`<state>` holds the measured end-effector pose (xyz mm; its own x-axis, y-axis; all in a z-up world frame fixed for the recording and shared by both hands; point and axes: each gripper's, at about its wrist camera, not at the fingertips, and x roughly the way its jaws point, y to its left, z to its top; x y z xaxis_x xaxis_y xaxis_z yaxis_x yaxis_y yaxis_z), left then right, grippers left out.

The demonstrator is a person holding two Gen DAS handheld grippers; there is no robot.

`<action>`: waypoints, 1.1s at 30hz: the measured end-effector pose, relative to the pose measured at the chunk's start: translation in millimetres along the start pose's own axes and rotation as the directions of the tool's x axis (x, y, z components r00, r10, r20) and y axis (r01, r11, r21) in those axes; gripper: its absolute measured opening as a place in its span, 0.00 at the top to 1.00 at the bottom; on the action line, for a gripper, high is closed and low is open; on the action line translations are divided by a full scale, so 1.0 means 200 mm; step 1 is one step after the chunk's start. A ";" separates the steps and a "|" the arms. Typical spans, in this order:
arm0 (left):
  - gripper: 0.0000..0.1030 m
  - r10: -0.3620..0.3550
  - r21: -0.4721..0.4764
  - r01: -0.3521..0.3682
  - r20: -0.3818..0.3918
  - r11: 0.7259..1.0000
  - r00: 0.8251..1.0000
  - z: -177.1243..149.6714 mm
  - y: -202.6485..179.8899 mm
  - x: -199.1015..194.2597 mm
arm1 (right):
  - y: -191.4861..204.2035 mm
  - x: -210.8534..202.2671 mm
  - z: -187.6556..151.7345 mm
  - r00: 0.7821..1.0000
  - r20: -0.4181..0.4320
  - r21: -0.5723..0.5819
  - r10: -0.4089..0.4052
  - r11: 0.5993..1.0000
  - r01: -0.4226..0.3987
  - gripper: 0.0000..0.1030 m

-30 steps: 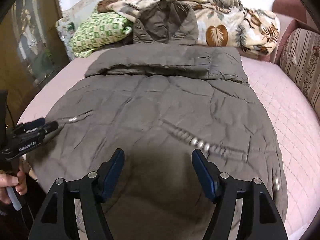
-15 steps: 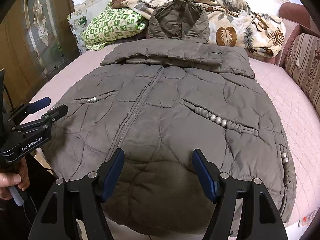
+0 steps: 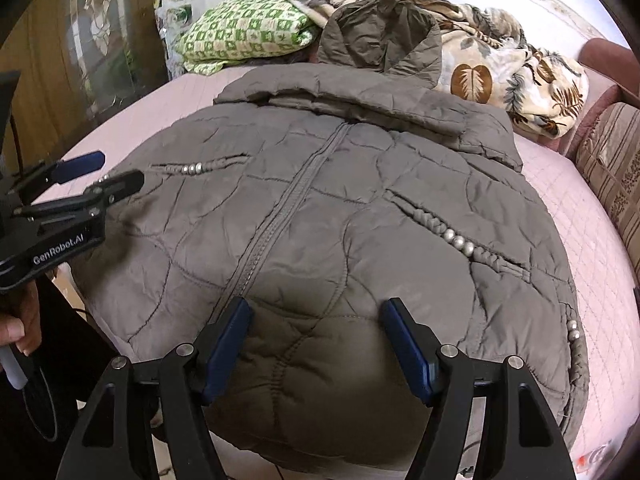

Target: Fold large clothes

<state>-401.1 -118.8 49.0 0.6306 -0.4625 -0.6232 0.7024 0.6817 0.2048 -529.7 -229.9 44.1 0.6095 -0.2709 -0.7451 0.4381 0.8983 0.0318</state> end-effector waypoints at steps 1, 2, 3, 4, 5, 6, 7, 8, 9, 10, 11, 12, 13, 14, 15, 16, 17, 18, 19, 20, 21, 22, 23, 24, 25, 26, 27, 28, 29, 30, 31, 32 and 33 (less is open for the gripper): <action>0.39 0.001 0.001 -0.001 0.000 1.000 1.000 0.00 0.00 0.00 | 0.00 0.01 0.00 1.000 -0.005 -0.003 -0.001 1.000 0.001 0.28; 0.39 0.001 0.002 -0.001 0.001 1.000 1.000 0.00 0.00 0.00 | 0.01 0.01 0.00 1.000 -0.010 -0.004 -0.001 1.000 0.001 0.28; 0.39 0.000 0.003 0.000 0.002 1.000 1.000 0.00 0.00 0.00 | 0.01 0.02 -0.01 1.000 -0.012 -0.005 -0.001 1.000 0.001 0.27; 0.39 -0.001 0.004 0.001 0.002 1.000 1.000 0.00 0.00 0.00 | 0.01 0.02 -0.01 1.000 -0.015 -0.005 -0.001 1.000 0.001 0.27; 0.39 0.000 0.004 0.000 0.002 1.000 1.000 0.00 0.00 0.00 | 0.01 0.03 -0.01 1.000 -0.017 -0.008 -0.002 1.000 0.002 0.26; 0.39 -0.001 0.005 0.001 0.002 1.000 1.000 0.00 -0.01 0.00 | 0.02 0.03 -0.01 1.000 -0.019 -0.011 -0.004 1.000 0.004 0.25; 0.39 -0.002 0.003 0.002 0.001 1.000 1.000 0.00 -0.01 0.00 | 0.03 0.04 -0.01 1.000 -0.022 -0.017 -0.008 1.000 0.008 0.25; 0.39 -0.003 0.002 0.003 0.001 1.000 1.000 0.00 -0.01 0.00 | 0.03 0.04 -0.02 1.000 -0.023 -0.021 -0.013 1.000 0.012 0.25; 0.39 -0.003 0.002 0.003 0.002 1.000 1.000 0.00 -0.01 0.00 | 0.04 0.04 -0.02 1.000 -0.021 -0.023 -0.016 1.000 0.015 0.25; 0.39 -0.001 0.002 0.001 0.002 1.000 1.000 0.00 -0.01 0.00 | 0.04 0.03 -0.01 1.000 -0.014 -0.023 -0.018 1.000 0.018 0.25; 0.39 -0.002 0.000 0.002 0.004 1.000 1.000 0.00 -0.01 0.00 | 0.04 0.01 -0.01 1.000 -0.001 -0.025 -0.027 0.999 0.027 0.25; 0.39 -0.001 -0.001 0.001 0.005 1.000 1.000 0.00 -0.01 0.00 | 0.03 0.00 -0.01 0.999 0.009 -0.031 -0.036 0.999 0.036 0.25; 0.39 -0.001 -0.001 0.001 0.006 1.000 1.000 0.00 -0.02 0.00 | 0.04 -0.02 0.00 0.998 0.026 -0.040 -0.056 0.998 0.057 0.25; 0.39 0.000 -0.001 0.000 0.006 1.000 1.000 0.01 -0.02 0.00 | 0.04 -0.03 0.00 0.997 0.039 -0.045 -0.071 0.996 0.073 0.25; 0.39 0.001 -0.001 -0.001 0.006 1.000 1.000 0.00 -0.02 0.00 | 0.04 -0.04 0.01 0.996 0.045 -0.049 -0.078 0.996 0.080 0.25; 0.39 0.000 0.000 0.000 0.005 1.000 1.000 0.01 -0.02 0.00 | 0.05 -0.04 0.01 0.995 0.050 -0.054 -0.085 0.995 0.088 0.25; 0.39 0.001 -0.001 -0.001 0.005 1.000 1.000 0.01 -0.02 0.00 | 0.05 -0.05 0.01 0.995 0.051 -0.056 -0.088 0.994 0.091 0.25; 0.39 0.001 -0.001 -0.001 0.008 1.000 1.000 0.01 -0.02 0.00 | 0.05 -0.04 0.02 0.995 0.050 -0.057 -0.089 0.994 0.092 0.25; 0.39 0.000 -0.002 0.000 0.010 1.000 1.000 0.01 -0.02 0.00 | 0.05 -0.04 0.02 0.995 0.049 -0.060 -0.090 0.994 0.093 0.25; 0.39 -0.003 -0.002 0.003 0.010 1.000 1.000 0.01 -0.02 0.00 | 0.05 -0.04 0.02 0.994 0.050 -0.065 -0.097 0.993 0.100 0.25; 0.39 -0.005 -0.005 0.006 0.012 1.000 1.000 0.01 -0.02 0.00 | 0.04 -0.04 0.02 0.993 0.051 -0.068 -0.103 0.992 0.107 0.25; 0.39 -0.008 -0.005 0.008 0.014 1.000 1.000 0.01 -0.02 -0.01 | 0.04 -0.04 0.02 0.993 0.051 -0.071 -0.110 0.991 0.113 0.25; 0.39 -0.013 -0.003 0.013 0.016 1.000 1.000 0.01 -0.03 -0.01 | 0.04 -0.04 0.02 0.992 0.051 -0.072 -0.112 0.991 0.116 0.25; 0.39 -0.015 0.001 0.014 0.018 1.000 1.000 0.02 -0.04 -0.01 | 0.04 -0.04 0.02 0.992 0.051 -0.073 -0.115 0.990 0.119 0.25; 0.39 -0.015 0.003 0.015 0.021 1.000 1.000 0.02 -0.05 -0.01 | 0.03 -0.04 0.02 0.992 0.050 -0.072 -0.117 0.990 0.121 0.25; 0.39 -0.017 0.005 0.017 0.024 1.000 1.000 0.02 -0.06 -0.02 | 0.03 -0.04 0.02 0.992 0.047 -0.071 -0.119 0.990 0.122 0.25; 0.39 -0.024 0.009 0.024 0.025 1.000 0.999 0.03 -0.08 -0.01 | 0.03 -0.03 0.02 0.992 0.046 -0.071 -0.120 0.990 0.123 0.25; 0.39 -0.027 0.012 0.027 0.026 1.000 0.999 0.04 -0.08 -0.01 | 0.02 -0.03 0.02 0.991 0.045 -0.070 -0.124 0.989 0.127 0.25; 0.39 -0.030 0.014 0.030 0.031 0.999 0.999 0.05 -0.09 -0.01 | 0.02 -0.03 0.02 0.990 0.046 -0.069 -0.131 0.989 0.134 0.25; 0.39 -0.033 0.014 0.033 0.037 0.999 0.999 0.07 -0.10 -0.01 | 0.02 -0.04 0.02 0.988 0.050 -0.071 -0.143 0.987 0.146 0.25; 0.39 -0.035 0.014 0.035 0.041 0.999 0.999 0.08 -0.11 -0.01 | 0.01 -0.04 0.03 0.986 0.057 -0.075 -0.159 0.984 0.163 0.25; 0.39 -0.036 0.011 0.036 0.046 0.999 0.998 0.09 -0.11 -0.01 | 0.01 -0.04 0.03 0.983 0.062 -0.076 -0.171 0.982 0.175 0.25; 0.39 -0.038 0.008 0.037 0.050 0.999 0.998 0.10 -0.12 -0.01 | 0.00 -0.05 0.04 0.981 0.066 -0.075 -0.180 0.980 0.185 0.25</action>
<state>-412.5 -144.9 60.7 0.6194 -0.5155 -0.5921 0.7281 0.6592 0.1877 -530.3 -229.5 55.8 0.5630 -0.4508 -0.6927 0.4928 0.8559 -0.1564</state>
